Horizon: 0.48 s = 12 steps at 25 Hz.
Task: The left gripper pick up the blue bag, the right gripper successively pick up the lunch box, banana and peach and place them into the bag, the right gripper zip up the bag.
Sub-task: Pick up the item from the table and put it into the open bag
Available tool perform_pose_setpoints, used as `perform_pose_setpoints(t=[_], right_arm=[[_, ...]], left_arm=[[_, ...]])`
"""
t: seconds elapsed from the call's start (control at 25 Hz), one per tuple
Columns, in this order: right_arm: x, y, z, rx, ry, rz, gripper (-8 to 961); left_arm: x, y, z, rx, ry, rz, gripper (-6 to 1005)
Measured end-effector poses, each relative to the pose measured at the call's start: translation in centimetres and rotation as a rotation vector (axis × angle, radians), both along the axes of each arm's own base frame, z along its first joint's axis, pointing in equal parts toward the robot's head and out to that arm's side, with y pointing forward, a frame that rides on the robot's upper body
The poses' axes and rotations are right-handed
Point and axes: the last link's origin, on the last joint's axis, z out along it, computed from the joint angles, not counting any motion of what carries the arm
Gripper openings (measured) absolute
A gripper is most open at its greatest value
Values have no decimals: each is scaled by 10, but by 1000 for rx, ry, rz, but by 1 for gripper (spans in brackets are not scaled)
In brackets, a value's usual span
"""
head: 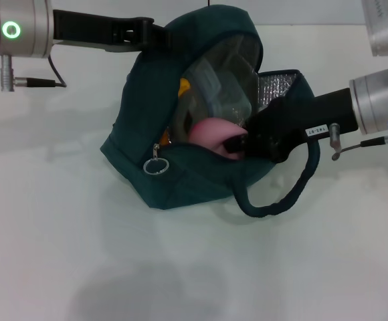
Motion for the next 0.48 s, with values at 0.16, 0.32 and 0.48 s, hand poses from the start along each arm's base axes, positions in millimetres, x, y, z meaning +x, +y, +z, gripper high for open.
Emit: perform_pose_setpoints(t=[0.16,0.32,0.48], right_arm=[[0,-3,3,28,28,31,104],[6,-6,11,71,70,20,115],[14,-6,23,104,107,-12,326]], left_arm=[[0,0,0,1,1,-2,72],[-1,0,0,3,1,-1,72],[-2,-1,0,3,2,3,73]])
